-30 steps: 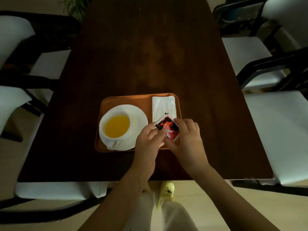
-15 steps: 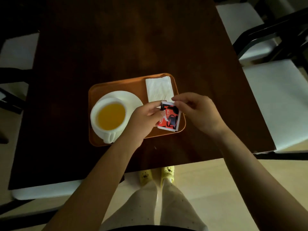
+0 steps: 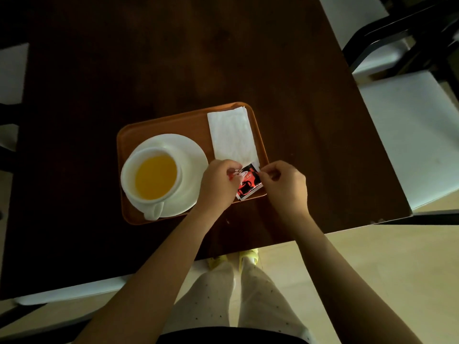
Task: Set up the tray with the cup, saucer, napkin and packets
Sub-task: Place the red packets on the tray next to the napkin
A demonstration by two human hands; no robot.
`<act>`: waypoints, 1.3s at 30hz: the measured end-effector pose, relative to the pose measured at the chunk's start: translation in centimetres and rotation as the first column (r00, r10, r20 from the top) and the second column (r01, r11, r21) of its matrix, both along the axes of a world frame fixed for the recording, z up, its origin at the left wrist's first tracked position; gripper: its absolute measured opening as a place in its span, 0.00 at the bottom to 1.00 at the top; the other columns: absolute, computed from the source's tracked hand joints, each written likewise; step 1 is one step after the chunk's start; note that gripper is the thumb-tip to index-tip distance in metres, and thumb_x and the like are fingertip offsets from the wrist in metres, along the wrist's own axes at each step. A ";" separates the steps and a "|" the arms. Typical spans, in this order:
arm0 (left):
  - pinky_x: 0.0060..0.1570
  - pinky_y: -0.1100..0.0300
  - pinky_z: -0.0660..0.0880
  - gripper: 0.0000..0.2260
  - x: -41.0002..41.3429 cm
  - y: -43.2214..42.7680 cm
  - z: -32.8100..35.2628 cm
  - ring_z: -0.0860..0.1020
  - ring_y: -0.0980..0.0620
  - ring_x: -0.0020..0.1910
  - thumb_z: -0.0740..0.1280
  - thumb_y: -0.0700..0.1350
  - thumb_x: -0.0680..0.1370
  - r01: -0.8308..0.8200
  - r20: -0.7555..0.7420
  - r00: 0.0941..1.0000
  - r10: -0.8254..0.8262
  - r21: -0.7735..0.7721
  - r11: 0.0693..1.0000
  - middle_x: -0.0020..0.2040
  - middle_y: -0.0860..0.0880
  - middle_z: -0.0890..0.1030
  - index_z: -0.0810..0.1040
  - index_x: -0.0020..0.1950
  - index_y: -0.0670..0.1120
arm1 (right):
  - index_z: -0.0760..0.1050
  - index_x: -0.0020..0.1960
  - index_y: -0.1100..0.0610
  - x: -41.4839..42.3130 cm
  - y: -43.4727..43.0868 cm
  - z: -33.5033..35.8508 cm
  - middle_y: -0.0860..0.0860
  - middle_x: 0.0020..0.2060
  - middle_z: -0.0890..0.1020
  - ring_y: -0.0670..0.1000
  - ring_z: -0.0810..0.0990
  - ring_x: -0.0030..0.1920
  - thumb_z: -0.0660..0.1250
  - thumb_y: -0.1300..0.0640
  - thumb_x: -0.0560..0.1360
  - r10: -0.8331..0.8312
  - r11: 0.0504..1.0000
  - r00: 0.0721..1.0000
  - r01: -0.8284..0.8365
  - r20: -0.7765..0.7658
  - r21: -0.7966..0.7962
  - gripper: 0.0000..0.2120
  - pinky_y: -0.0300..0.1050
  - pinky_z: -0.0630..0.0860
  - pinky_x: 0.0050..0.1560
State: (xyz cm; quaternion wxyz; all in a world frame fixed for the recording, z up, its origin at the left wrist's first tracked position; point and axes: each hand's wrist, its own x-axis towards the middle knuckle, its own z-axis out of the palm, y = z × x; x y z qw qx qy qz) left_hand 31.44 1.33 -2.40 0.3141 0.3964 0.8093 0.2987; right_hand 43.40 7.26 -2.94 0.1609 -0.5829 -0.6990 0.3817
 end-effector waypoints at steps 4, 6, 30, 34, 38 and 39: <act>0.48 0.65 0.71 0.10 0.2 -0.1 -0.5 0.77 0.48 0.54 0.65 0.39 0.76 0.053 -0.103 0.993 -0.052 0.005 0.999 0.55 0.42 0.78 0.77 0.56 0.42 | 0.80 0.45 0.59 0.1 -0.2 -0.8 0.56 0.45 0.80 0.56 0.75 0.49 0.66 0.60 0.73 0.050 0.991 0.991 -0.064 0.125 0.118 0.05 0.46 0.74 0.44; 0.52 0.62 0.73 0.10 0.3 0.1 -0.7 0.76 0.48 0.56 0.65 0.39 0.76 0.082 -0.149 0.986 -0.080 0.006 0.997 0.56 0.43 0.78 0.77 0.57 0.42 | 0.80 0.46 0.59 0.2 -0.3 -1.0 0.56 0.46 0.80 0.57 0.75 0.50 0.66 0.59 0.73 0.072 0.987 0.983 -0.095 0.167 0.133 0.06 0.50 0.75 0.47; 0.63 0.54 0.73 0.15 1.6 -1.6 0.6 0.71 0.46 0.63 0.62 0.36 0.76 -0.085 -0.202 0.974 0.100 0.080 0.993 0.64 0.42 0.73 0.70 0.63 0.42 | 0.78 0.54 0.56 1.2 3.2 -1.0 0.57 0.50 0.76 0.57 0.69 0.53 0.66 0.57 0.73 0.322 0.900 0.923 -0.368 0.211 0.235 0.10 0.45 0.64 0.51; 0.64 0.58 0.66 0.18 0.2 1.1 0.4 0.68 0.46 0.66 0.61 0.35 0.77 -0.118 -0.285 0.950 0.130 0.060 0.991 0.66 0.43 0.72 0.68 0.66 0.43 | 0.76 0.57 0.54 -0.9 5.4 -0.2 0.56 0.54 0.75 0.59 0.68 0.58 0.66 0.55 0.73 0.356 0.849 0.895 -0.431 0.270 0.307 0.13 0.51 0.64 0.55; 0.64 0.54 0.67 0.21 0.3 2.6 -0.6 0.66 0.44 0.66 0.62 0.35 0.75 -0.085 -0.287 0.955 0.071 -0.038 0.996 0.66 0.42 0.72 0.66 0.68 0.42 | 0.72 0.62 0.51 -3.4 7.3 -0.5 0.55 0.66 0.69 0.60 0.61 0.68 0.66 0.52 0.73 0.462 0.760 0.768 -0.601 0.443 0.248 0.18 0.60 0.58 0.67; 0.63 0.54 0.67 0.21 0.6 2.6 -0.9 0.67 0.44 0.66 0.62 0.34 0.75 -0.072 -0.292 0.955 0.057 -0.040 0.997 0.65 0.42 0.72 0.66 0.67 0.42 | 0.72 0.62 0.50 -3.6 7.6 -0.7 0.54 0.67 0.68 0.60 0.59 0.69 0.66 0.52 0.73 0.475 0.747 0.744 -0.623 0.471 0.231 0.18 0.60 0.57 0.69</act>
